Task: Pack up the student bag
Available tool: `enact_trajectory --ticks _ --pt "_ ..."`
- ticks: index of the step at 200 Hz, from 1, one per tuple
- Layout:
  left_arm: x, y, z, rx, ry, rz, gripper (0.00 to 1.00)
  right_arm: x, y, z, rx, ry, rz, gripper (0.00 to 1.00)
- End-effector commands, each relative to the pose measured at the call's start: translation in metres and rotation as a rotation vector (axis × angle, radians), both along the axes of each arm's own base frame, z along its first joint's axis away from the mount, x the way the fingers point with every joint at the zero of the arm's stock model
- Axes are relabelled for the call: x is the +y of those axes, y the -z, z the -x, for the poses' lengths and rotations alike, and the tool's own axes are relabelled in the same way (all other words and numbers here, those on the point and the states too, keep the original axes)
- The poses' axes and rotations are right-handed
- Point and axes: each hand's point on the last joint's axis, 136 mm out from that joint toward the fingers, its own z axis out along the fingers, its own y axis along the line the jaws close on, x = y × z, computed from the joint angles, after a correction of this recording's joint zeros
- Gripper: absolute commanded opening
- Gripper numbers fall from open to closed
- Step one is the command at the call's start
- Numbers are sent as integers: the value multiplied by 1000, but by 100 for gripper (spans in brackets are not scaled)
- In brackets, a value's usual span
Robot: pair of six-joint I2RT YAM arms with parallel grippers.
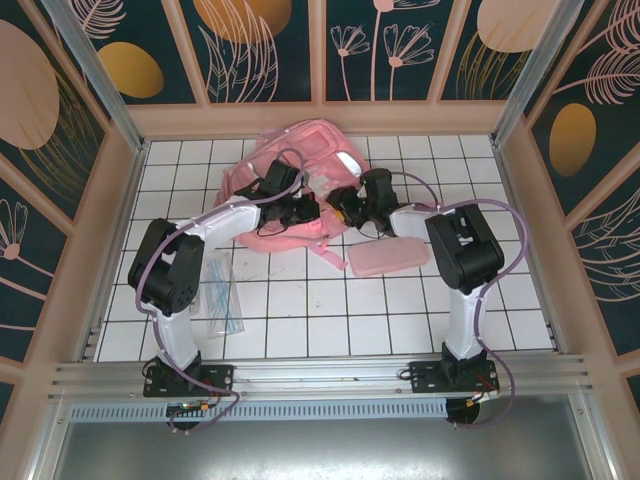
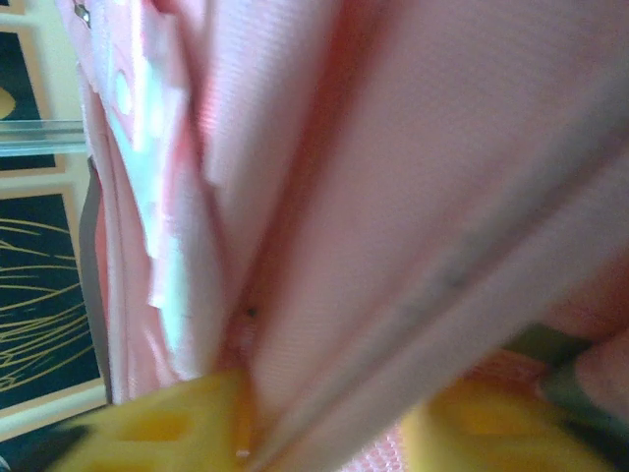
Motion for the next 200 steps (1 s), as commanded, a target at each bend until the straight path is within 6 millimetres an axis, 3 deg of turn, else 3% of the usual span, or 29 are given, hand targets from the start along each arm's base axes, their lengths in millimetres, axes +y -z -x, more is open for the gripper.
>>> enact_trajectory --ticks 1,31,50,91,95,116,150,162,175,200 --pt "-8 -35 11 -65 56 22 0 -2 2 -18 -26 76 -20 0" --pt "48 3 6 -73 -35 -291 0 -25 -17 -23 -94 113 58 0" --pt "78 17 10 -46 -71 -380 0 -43 -25 -28 -124 139 109 0" --pt "121 23 24 -2 -133 -437 0 -67 -21 -41 -131 183 134 0" --pt "127 13 24 -23 -147 -436 0 -68 -21 -42 -132 184 137 0" --pt "153 12 22 -25 -197 -470 0 -72 -22 -46 -143 189 166 0" --pt "197 25 17 6 -276 -542 0 -83 -27 -55 -165 206 204 0" --pt "200 27 18 12 -279 -546 0 -87 -30 -60 -179 212 219 0" --pt "190 26 20 22 -257 -491 0 -87 -33 -68 -203 202 233 0" --pt "151 8 23 -4 -182 -354 0 -84 -40 -92 -250 178 263 0"
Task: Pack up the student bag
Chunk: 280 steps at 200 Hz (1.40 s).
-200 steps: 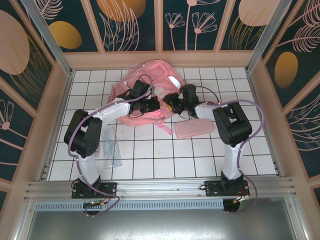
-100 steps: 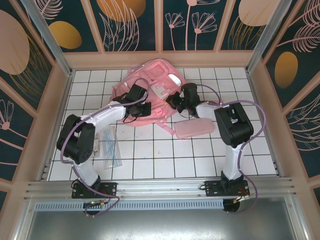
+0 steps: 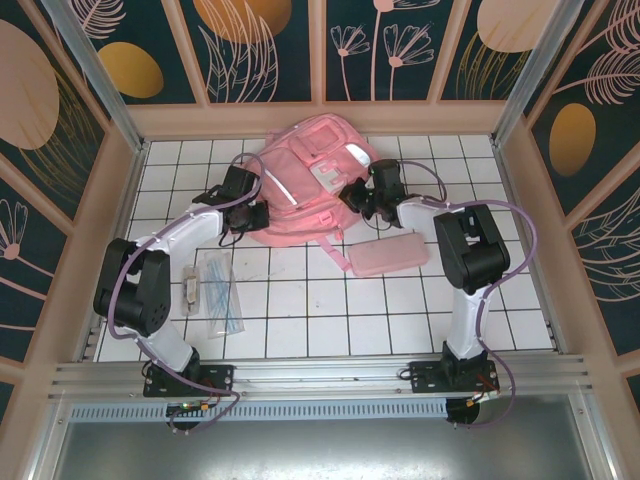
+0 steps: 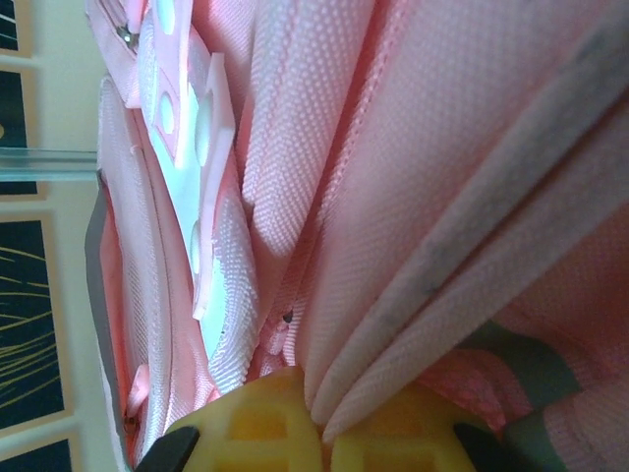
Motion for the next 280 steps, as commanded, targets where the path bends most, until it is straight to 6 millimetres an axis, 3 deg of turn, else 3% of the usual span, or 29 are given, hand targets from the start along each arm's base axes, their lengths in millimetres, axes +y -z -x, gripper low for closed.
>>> enact_trajectory --ticks 1,20,39,54,76,83,139,165,204,220,235,244,264,280 --pt "4 -7 16 27 -4 -17 0 -52 -23 -66 -176 149 141 0" --pt "-38 -24 22 11 77 62 0 -51 -29 -87 -199 142 142 0" --pt "-85 -40 29 2 147 200 0 -52 -37 -99 -202 129 132 25" --pt "-113 -50 27 -14 168 293 0 -55 -46 -96 -194 120 147 45" --pt "-141 -63 14 -64 181 375 0 -60 -60 -72 -179 95 164 58" --pt "-151 -54 8 -50 185 395 0 -62 -62 -62 -172 84 161 61" --pt "-209 -70 -18 -110 263 482 0 -64 -60 35 -66 14 81 62" --pt "-218 -72 -13 -113 287 488 0 -49 -51 60 -16 11 -50 62" --pt "-225 -68 10 -81 313 502 0 -15 -36 51 -5 -8 -107 59" --pt "-224 -65 19 -64 319 505 0 -11 -30 44 -5 13 -131 46" --pt "-220 -60 26 -50 312 506 0 -12 -23 40 -4 27 -134 17" --pt "-213 -57 27 -54 296 486 0 -11 -21 40 -2 25 -136 0" --pt "-186 -49 21 -77 235 388 0 -18 -20 44 -14 35 -108 0" --pt "-142 -36 8 -77 144 302 0 -29 -21 47 -22 41 -68 0"
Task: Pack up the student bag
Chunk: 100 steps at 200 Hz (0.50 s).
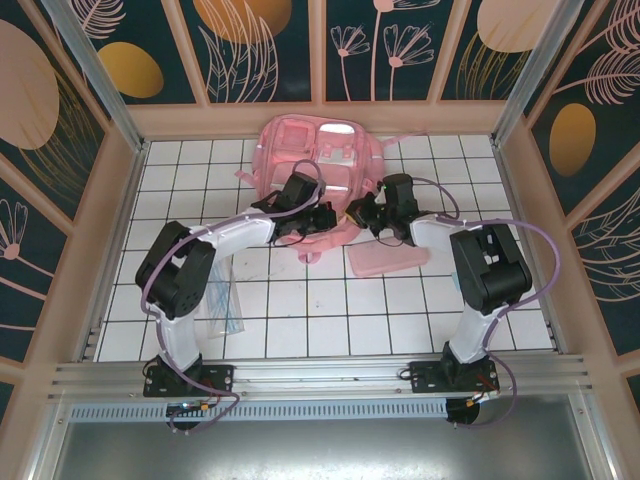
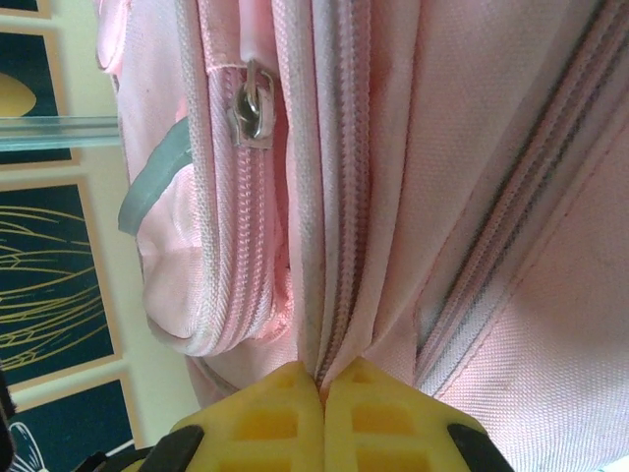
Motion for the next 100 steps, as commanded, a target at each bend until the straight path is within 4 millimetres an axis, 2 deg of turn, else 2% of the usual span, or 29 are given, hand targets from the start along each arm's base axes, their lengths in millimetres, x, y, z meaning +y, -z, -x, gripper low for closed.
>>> enact_trajectory --ticks 1,21,24,32,54,65,75,100 --pt "44 -22 -3 -47 -62 -59 0 -19 -14 -15 -98 61 45 0" --pt "117 0 -21 -38 -198 -184 0 -33 -17 -13 -111 63 77 0" --pt "126 -8 -24 -62 -216 -191 0 -34 -18 -13 -111 59 82 0" --pt "153 -8 -30 -81 -266 -257 0 -38 -18 -14 -114 59 98 0" --pt "198 -6 -43 -94 -354 -337 0 -43 -21 -16 -127 56 114 0" --pt "211 -5 -46 -90 -385 -342 0 -44 -20 -18 -127 57 114 0" --pt "214 -7 -46 -95 -393 -345 0 -43 -21 -20 -134 51 113 0" --pt "190 -14 -34 -78 -320 -229 0 -43 -24 -36 -165 33 142 0"
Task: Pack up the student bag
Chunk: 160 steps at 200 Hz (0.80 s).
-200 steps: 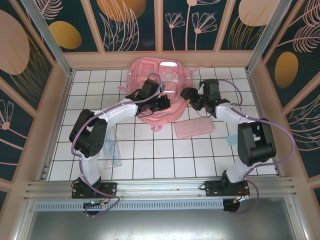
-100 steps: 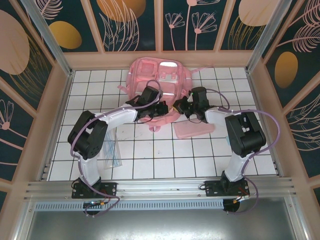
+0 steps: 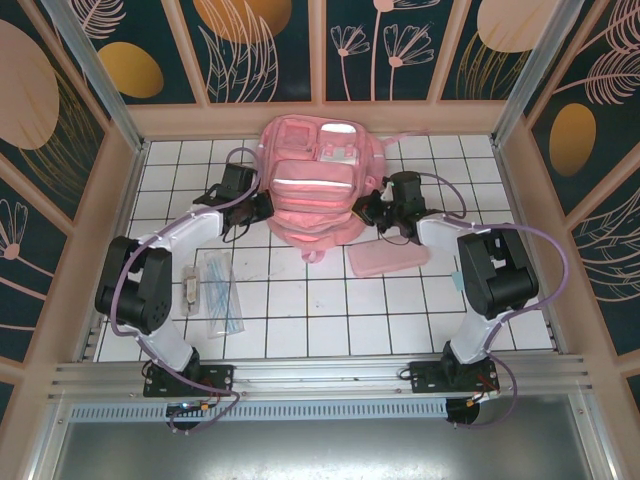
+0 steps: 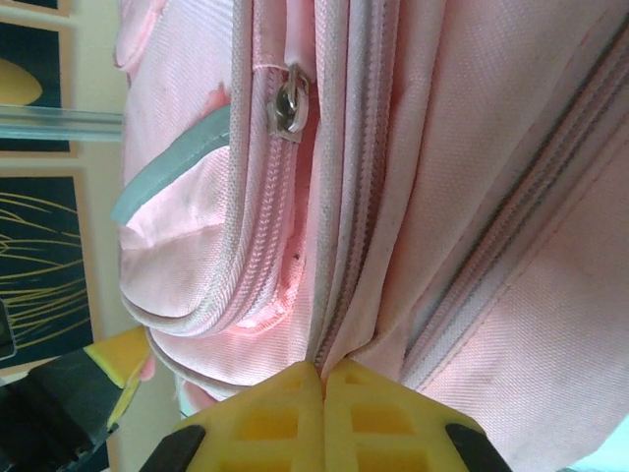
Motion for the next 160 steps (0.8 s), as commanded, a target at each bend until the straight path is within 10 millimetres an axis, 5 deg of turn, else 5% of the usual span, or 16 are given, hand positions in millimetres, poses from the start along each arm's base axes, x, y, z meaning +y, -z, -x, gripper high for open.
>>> enact_trajectory --ticks 1,67,89,102,117,160 --pt "20 -11 5 -24 -40 -24 0 -25 -14 -33 -96 57 85 0" --pt "-141 -43 92 3 302 271 0 -37 -28 -120 -165 77 162 0" --pt "-172 -45 86 -8 353 283 0 -37 -32 -133 -155 91 165 35" --pt "-182 -43 74 -27 364 276 0 -40 -38 -131 -157 109 173 52" --pt "-187 -32 56 -42 350 224 0 -50 -44 -120 -155 140 198 60" --pt "-207 -30 38 -59 382 236 0 -62 -57 -51 -136 152 176 64"
